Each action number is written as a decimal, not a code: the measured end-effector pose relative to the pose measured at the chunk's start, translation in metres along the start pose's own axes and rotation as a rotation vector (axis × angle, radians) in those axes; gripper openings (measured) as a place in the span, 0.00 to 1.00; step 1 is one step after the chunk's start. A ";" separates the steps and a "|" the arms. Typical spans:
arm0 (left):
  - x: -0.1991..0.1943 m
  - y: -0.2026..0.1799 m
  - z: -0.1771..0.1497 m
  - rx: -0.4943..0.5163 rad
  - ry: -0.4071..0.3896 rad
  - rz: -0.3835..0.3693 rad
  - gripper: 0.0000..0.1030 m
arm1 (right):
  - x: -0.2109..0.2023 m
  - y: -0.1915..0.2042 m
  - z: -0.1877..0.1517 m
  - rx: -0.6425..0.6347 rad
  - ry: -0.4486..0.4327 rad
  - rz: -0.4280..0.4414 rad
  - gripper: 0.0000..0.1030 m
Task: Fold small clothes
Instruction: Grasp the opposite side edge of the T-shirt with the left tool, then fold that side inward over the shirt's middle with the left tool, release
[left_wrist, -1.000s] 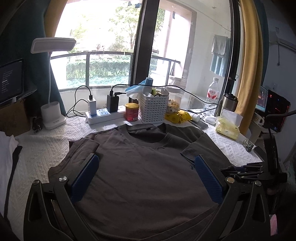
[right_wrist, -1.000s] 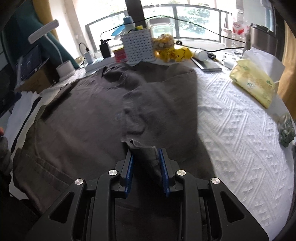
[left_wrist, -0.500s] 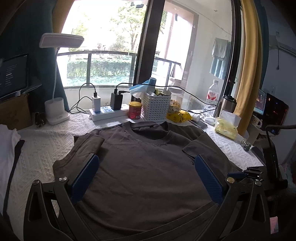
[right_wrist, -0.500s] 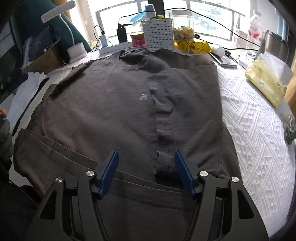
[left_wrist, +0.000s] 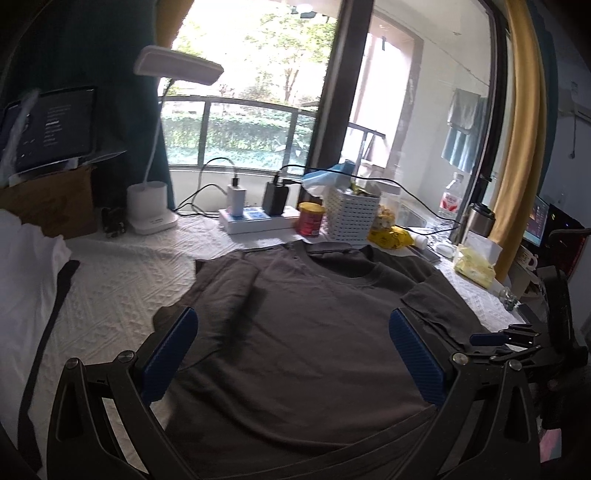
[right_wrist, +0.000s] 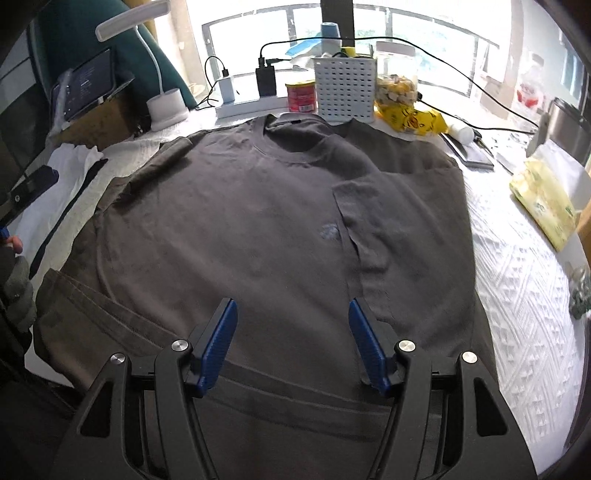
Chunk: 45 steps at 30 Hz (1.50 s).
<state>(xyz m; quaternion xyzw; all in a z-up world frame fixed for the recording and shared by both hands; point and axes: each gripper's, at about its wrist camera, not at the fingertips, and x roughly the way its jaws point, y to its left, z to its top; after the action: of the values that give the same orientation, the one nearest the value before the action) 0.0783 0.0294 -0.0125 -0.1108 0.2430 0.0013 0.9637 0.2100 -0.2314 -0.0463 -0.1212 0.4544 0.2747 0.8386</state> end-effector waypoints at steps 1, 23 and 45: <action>0.001 0.005 0.000 -0.007 0.000 0.007 0.99 | 0.001 0.001 0.001 -0.002 0.001 -0.001 0.64; 0.065 0.121 -0.003 -0.210 0.218 0.067 0.81 | 0.058 0.030 0.066 -0.041 0.018 0.006 0.64; 0.090 0.101 0.002 -0.100 0.343 0.015 0.04 | 0.052 0.002 0.056 0.018 -0.018 0.035 0.64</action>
<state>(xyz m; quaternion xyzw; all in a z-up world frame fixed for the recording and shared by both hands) 0.1531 0.1237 -0.0749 -0.1553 0.4041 0.0017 0.9014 0.2700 -0.1859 -0.0579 -0.1031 0.4513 0.2862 0.8389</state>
